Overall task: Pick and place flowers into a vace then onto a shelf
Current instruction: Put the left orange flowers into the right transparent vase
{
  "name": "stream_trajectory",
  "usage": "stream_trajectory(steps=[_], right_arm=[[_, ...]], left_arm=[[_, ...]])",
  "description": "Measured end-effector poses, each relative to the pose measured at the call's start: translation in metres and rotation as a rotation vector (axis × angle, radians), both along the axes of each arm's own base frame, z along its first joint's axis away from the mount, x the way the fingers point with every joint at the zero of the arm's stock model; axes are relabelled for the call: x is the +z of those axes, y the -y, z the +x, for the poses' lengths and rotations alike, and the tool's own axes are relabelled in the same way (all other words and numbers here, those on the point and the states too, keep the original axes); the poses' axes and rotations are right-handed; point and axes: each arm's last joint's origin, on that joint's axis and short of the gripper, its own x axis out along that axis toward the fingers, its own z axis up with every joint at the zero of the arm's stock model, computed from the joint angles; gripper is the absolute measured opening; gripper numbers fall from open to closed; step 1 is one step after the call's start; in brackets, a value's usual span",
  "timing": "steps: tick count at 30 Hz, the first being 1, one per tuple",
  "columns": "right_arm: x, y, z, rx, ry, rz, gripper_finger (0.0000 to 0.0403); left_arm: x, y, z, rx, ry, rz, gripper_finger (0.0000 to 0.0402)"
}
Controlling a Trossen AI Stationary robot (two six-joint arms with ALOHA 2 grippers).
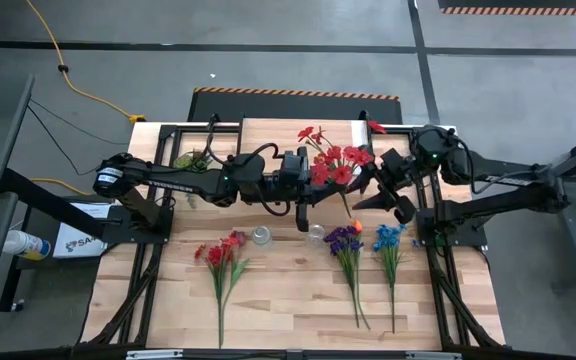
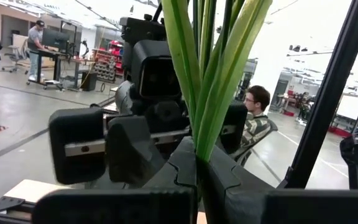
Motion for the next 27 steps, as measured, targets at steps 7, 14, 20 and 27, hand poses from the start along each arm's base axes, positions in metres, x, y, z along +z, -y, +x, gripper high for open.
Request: stream_trajectory(steps=[7,14,20,27], right_arm=[[0.001,0.001,0.000,-0.041,0.010,-0.010,0.0181],[-0.006,0.004,0.012,-0.076,-0.011,-0.008,0.0174],[-0.008,0.005,0.019,-0.072,-0.008,-0.001,0.0174],[-0.002,0.004,0.012,-0.076,0.020,-0.003,0.0165]], left_arm=[[0.000,0.000,0.000,-0.001,0.004,0.000,0.0035],[0.001,0.000,0.000,-0.002,0.016,-0.001,0.0035],[0.000,0.000,0.000,-0.007,-0.001,0.001,0.0035],[-0.002,0.000,0.000,-0.007,-0.019,-0.002,0.0035]])
